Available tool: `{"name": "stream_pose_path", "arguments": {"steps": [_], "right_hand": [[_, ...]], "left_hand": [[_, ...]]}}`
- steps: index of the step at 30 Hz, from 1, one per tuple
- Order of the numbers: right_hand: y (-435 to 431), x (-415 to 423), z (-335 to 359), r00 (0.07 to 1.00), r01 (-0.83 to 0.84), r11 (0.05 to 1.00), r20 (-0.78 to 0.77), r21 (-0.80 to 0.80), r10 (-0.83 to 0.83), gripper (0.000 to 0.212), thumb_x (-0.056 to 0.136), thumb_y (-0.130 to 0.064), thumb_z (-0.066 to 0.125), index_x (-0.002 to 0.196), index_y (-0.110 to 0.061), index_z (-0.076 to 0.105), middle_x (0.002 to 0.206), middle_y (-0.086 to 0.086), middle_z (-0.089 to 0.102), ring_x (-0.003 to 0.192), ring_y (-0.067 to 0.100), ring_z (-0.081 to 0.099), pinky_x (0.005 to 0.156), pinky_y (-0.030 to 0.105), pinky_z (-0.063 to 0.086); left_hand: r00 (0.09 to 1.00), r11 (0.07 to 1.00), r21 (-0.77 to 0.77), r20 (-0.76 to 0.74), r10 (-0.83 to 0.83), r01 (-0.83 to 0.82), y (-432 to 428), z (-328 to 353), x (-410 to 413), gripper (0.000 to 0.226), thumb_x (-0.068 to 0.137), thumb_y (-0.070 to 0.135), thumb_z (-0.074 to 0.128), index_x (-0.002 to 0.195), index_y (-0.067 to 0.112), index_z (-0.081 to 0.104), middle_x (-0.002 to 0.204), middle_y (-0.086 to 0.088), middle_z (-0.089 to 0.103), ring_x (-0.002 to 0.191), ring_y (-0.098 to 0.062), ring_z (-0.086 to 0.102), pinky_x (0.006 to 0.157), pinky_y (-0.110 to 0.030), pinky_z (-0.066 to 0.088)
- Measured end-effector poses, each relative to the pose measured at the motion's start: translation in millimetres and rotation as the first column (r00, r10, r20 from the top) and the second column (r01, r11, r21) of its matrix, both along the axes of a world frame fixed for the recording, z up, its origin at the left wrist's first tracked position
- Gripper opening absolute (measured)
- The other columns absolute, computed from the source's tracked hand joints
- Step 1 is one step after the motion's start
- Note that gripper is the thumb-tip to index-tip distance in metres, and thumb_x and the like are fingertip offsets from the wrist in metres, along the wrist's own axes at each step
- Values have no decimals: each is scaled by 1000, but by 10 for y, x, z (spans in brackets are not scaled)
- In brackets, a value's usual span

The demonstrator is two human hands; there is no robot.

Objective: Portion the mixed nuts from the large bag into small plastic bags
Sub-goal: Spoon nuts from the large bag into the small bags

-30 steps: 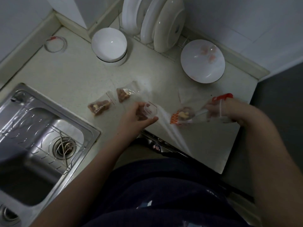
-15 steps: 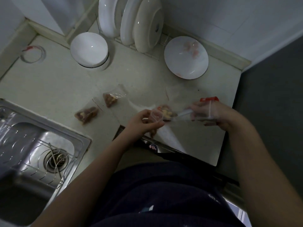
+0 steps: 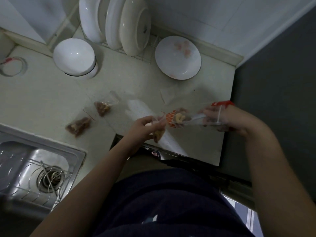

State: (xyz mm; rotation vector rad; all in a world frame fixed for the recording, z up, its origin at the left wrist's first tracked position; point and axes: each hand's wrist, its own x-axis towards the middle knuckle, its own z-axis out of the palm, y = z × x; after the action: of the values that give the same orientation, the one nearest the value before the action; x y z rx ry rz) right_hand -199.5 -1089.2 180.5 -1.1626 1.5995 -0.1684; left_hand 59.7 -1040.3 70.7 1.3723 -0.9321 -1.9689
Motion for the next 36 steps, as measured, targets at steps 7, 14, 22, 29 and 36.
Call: {"name": "stream_pose_path", "arguments": {"steps": [7, 14, 22, 29, 36], "right_hand": [[66, 56, -71, 990, 101, 994, 94, 33, -104, 25, 94, -21, 57, 111, -6, 68, 76, 4, 63, 63, 10, 55, 45, 18, 41], [52, 97, -14, 979, 148, 989, 140, -2, -146, 15, 91, -5, 57, 98, -6, 70, 65, 3, 62, 47, 7, 55, 43, 18, 47], [0, 74, 155, 989, 134, 985, 80, -112, -126, 25, 98, -8, 46, 99, -2, 70, 65, 9, 59, 51, 8, 47, 56, 21, 38], [-54, 98, 301, 977, 204, 958, 97, -203, -188, 25, 98, -8, 45, 92, -7, 69, 61, 9, 56, 42, 3, 42, 42, 12, 33], [-71, 163, 325, 939, 309, 944, 193, -114, -284, 25, 98, -10, 47, 93, -6, 71, 49, -2, 56, 40, 2, 44, 40, 9, 35]], "left_hand": [[999, 1000, 31, -49, 5, -4, -9, -38, -37, 63, 76, 41, 79, 108, -12, 63, 105, -15, 71, 95, -26, 68, 85, -36, 57], [996, 997, 27, -37, 77, -76, -28, -124, 52, 60, 76, 43, 76, 100, -11, 66, 90, -16, 68, 82, -24, 64, 74, -29, 57], [998, 1000, -20, 64, -4, 5, -46, -141, 93, 42, 84, 40, 71, 91, -1, 67, 83, -11, 68, 75, -20, 64, 69, -30, 55], [994, 996, -88, 106, -3, 13, -43, 4, 79, 27, 83, 38, 74, 106, 24, 73, 96, -6, 74, 85, -13, 70, 71, -24, 57], [982, 966, -256, 170, 79, -34, -45, 142, 84, 41, 80, 30, 78, 117, 34, 62, 129, -4, 59, 98, -19, 67, 66, -29, 58]]}}
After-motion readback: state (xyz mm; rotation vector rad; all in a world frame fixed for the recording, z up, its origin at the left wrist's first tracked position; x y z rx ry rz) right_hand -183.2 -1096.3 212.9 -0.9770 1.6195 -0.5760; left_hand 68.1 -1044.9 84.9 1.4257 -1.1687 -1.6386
